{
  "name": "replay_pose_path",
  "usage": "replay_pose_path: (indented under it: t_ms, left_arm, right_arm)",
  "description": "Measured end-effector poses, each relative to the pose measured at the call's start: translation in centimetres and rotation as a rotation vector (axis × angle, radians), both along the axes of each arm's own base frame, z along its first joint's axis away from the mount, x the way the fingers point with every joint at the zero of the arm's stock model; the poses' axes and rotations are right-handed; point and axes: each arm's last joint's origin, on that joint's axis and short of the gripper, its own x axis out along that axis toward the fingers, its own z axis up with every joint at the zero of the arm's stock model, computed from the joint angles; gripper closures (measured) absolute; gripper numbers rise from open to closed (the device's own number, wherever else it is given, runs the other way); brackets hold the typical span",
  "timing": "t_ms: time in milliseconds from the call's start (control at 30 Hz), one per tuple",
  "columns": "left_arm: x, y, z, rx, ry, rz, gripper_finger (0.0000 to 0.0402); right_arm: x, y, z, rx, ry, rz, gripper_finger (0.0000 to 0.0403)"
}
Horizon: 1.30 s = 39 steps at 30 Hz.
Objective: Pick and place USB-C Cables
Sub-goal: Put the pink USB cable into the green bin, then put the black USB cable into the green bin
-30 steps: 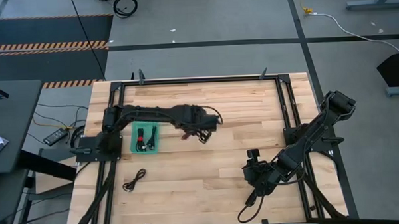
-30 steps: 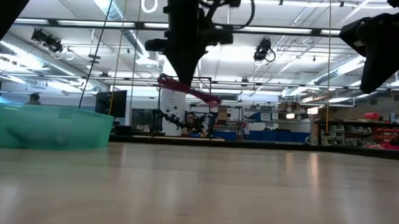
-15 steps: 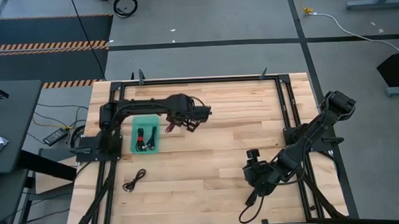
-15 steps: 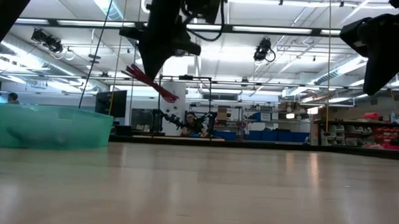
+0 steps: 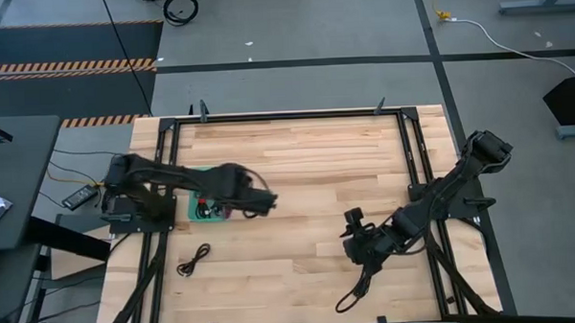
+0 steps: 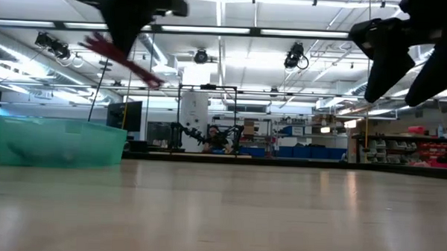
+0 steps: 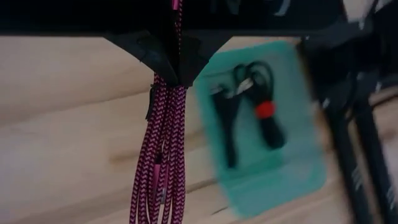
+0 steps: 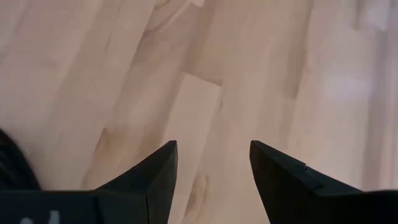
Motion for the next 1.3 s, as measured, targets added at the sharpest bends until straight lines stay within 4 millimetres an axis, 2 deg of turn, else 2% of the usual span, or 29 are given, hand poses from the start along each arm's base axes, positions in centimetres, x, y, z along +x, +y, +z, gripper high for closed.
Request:
replay_pose_path:
  t_ms: [200,367,533,767,967,1133,1300]
  left_arm:
    - [-4.4,0.9,-2.1,-0.04,-0.007,0.176,0.0397]
    - [-5.8,2.0,-3.9,-0.021,-0.075,0.279,0.0397]
    - [-5.9,3.0,-5.1,0.045,-0.082,0.28,0.0384]
    - [-6.2,3.8,-6.3,0.084,-0.058,0.279,0.0336]
    - [-6.6,3.9,-7.6,0.087,-0.038,0.274,0.0297]
    - [-6.1,3.6,-6.8,0.081,-0.034,0.174,0.0268]
    - [-4.6,2.6,-4.2,0.18,-0.109,-0.066,0.0252]
  right_arm:
    - [-0.2,-0.2,-0.5,0.031,0.054,0.048,0.0196]
    - [-0.7,-0.5,-1.5,0.023,0.085,0.045,0.0196]
    - [-1.5,-0.9,-2.9,0.062,0.143,0.021,0.0196]
    - [-2.3,-1.3,-4.2,0.112,0.205,-0.02,0.0196]
    - [-2.5,-1.3,-4.4,0.134,0.221,-0.021,0.0196]
    - [-2.5,-1.2,-4.4,0.134,0.216,-0.009,0.0196]
    - [-2.6,-1.1,-4.4,0.138,0.247,0.059,0.0196]
